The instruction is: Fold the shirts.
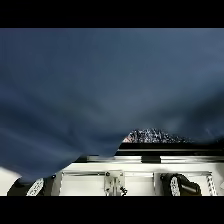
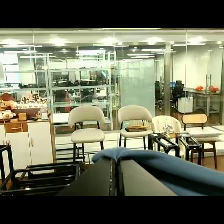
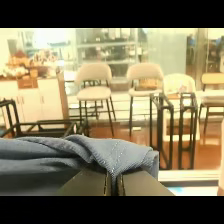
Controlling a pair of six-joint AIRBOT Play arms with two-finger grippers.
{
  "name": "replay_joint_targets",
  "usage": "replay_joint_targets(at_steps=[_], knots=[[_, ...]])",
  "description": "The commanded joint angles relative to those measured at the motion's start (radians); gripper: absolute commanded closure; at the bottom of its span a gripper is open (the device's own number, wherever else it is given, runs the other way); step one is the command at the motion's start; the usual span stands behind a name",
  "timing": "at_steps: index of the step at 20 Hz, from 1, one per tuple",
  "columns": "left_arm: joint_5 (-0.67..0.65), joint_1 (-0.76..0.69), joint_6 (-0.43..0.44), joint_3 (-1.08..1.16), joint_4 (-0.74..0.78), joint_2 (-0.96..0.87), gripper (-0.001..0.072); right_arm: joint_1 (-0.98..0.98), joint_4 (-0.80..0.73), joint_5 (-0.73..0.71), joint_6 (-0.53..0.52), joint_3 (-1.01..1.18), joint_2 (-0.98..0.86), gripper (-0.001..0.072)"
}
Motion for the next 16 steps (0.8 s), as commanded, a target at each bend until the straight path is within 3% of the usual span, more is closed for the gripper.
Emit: replay_joint_targets(at_steps=[1,3,6,8,10,12,16], knots=[[0.011,0.003,0.013,-0.061,0.008,0.005,0.0669,0.000,-0.022,0.066,0.007,0.010,-0.038,0.0642],[0.006,0.003,0.070,-0.160,0.009,-0.008,0.0668,0.000,-0.041,0.185,0.006,0.010,-0.099,0.0642],[-0.004,0.003,0.079,-0.298,0.015,-0.083,0.0668,0.000,-0.051,0.394,0.006,-0.027,-0.235,0.0642],[-0.002,0.003,0.079,-0.376,0.014,-0.164,0.0669,0.000,-0.064,0.421,0.000,-0.132,-0.328,0.0642],[-0.002,0.003,0.079,-0.444,-0.014,-0.269,0.0668,0.000,-0.073,0.335,-0.001,-0.274,-0.429,0.0643],[0.014,-0.003,0.079,-0.495,-0.089,-0.399,0.0668,0.027,-0.059,0.154,0.000,-0.397,-0.554,0.0642],[0.162,-0.054,0.079,-0.507,-0.219,-0.671,0.0667,0.132,0.079,-0.145,0.008,-0.418,-0.818,0.0642]])
